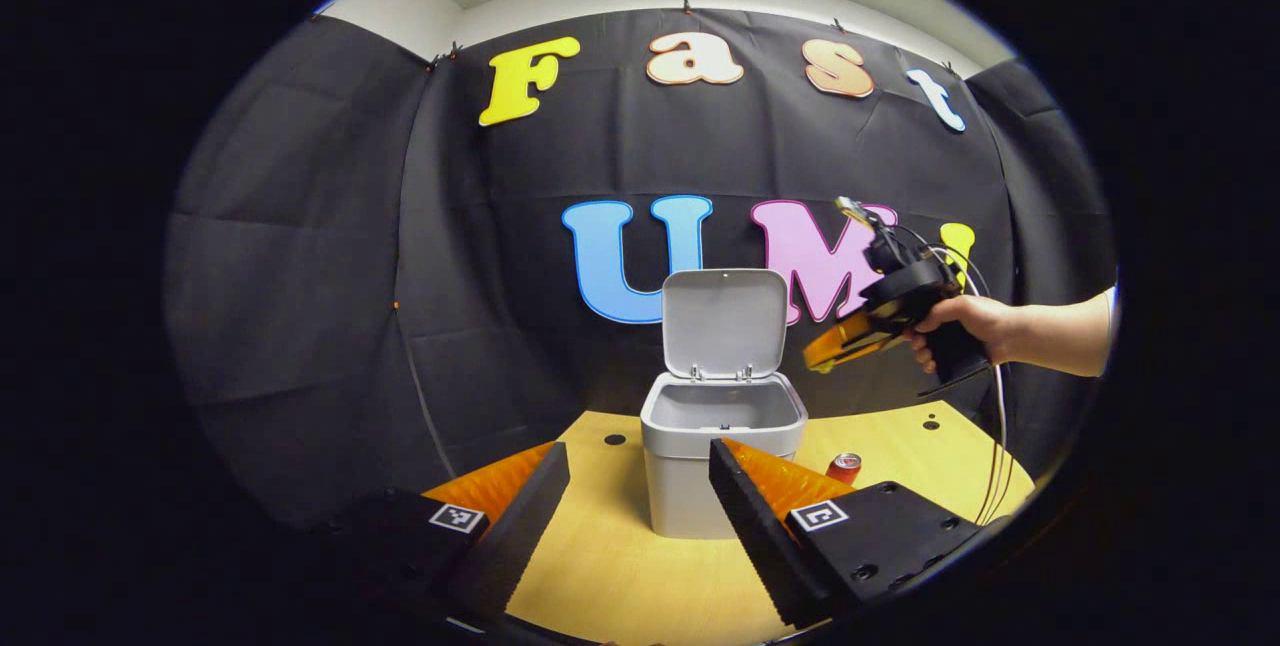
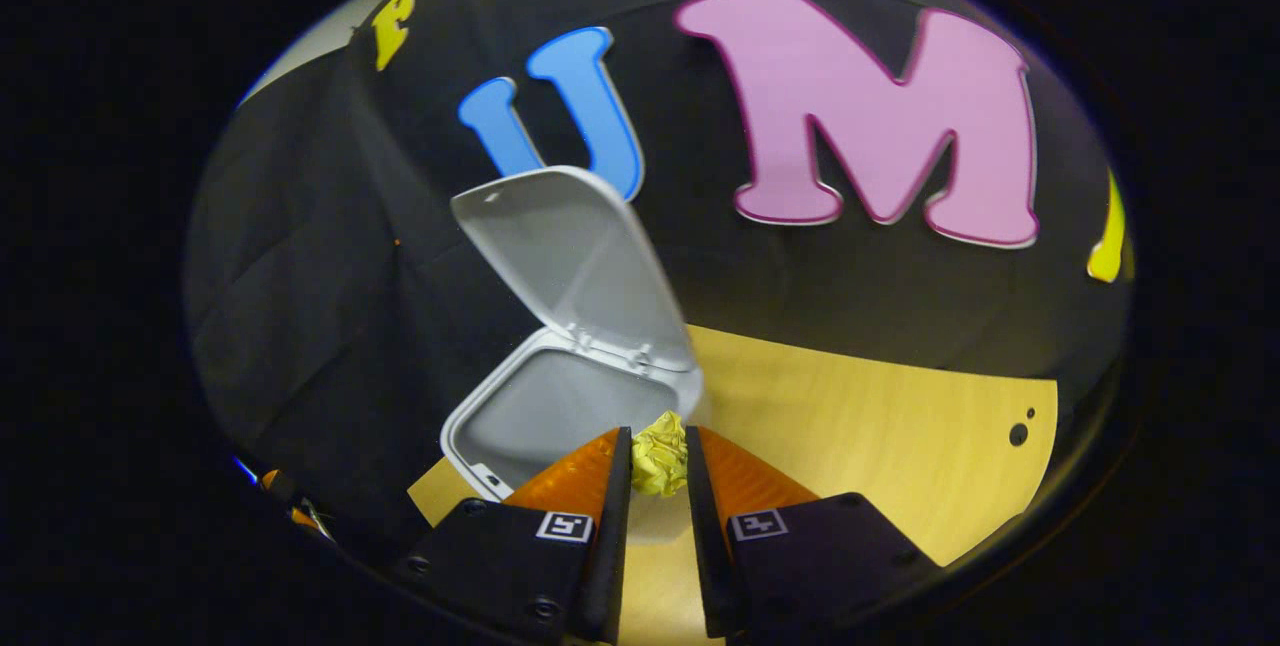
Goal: Press the lid of the desktop garbage bin to open it, pick up the crumpled paper on the desktop and throw it into the bin, then pick up the pop can on the desktop and drop it into the bin, and finally close the garbage bin lid.
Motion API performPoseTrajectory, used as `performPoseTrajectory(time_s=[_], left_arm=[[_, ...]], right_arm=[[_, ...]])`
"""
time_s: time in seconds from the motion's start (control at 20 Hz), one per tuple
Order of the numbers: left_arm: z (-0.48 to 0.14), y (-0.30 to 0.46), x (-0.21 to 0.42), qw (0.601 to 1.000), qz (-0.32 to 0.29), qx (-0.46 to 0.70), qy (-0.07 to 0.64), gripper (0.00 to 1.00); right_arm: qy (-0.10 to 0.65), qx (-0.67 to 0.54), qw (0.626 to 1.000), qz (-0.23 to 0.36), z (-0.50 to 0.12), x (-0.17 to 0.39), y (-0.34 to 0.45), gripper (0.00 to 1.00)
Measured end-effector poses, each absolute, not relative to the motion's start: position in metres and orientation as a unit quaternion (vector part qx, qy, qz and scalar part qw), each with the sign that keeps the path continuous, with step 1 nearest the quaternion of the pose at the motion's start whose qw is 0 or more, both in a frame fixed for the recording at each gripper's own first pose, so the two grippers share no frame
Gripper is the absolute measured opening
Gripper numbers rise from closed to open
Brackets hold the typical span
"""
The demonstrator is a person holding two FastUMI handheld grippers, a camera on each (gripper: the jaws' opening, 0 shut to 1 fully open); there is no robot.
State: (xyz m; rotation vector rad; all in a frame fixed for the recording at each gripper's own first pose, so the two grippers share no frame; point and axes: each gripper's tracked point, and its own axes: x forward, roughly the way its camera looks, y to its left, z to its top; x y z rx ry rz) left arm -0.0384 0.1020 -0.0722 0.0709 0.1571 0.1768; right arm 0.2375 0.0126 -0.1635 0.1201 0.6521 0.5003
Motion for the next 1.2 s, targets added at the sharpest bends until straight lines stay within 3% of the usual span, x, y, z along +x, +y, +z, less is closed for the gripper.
performPoseTrajectory(time_s=[0.25,0.3,0.35,0.4,0.45,0.5,0.55,0.65,1.2], left_arm=[[-0.069,0.104,-0.047,0.992,0.095,0.042,0.073,0.95],[-0.07,0.103,-0.051,0.992,0.097,0.038,0.074,0.95],[-0.073,0.102,-0.054,0.992,0.098,0.033,0.075,0.95],[-0.075,0.1,-0.057,0.992,0.1,0.028,0.078,0.95],[-0.079,0.097,-0.057,0.992,0.095,0.021,0.081,0.95],[-0.082,0.089,-0.057,0.993,0.084,0.008,0.086,0.95],[-0.086,0.08,-0.057,0.993,0.075,-0.004,0.089,0.95],[-0.089,0.069,-0.052,0.994,0.064,-0.019,0.087,0.95],[-0.126,-0.024,0.014,0.994,-0.032,-0.012,0.107,0.95]], right_arm=[[0.348,-0.022,0.9,0.263,-0.178,0.241,0.003,0.35],[0.358,-0.038,0.894,0.265,-0.187,0.239,0.004,0.19],[0.365,-0.049,0.889,0.273,-0.191,0.236,0.01,0.38],[0.364,-0.059,0.886,0.283,-0.188,0.233,0.011,0.27],[0.357,-0.07,0.886,0.289,-0.192,0.234,0.012,0.63],[0.349,-0.08,0.887,0.29,-0.192,0.236,0.012,0.67],[0.338,-0.087,0.89,0.294,-0.189,0.236,0.013,0.83],[0.324,-0.086,0.894,0.297,-0.182,0.235,0.014,0.97],[0.253,-0.027,0.937,0.239,-0.098,0.215,-0.078,0.97]])
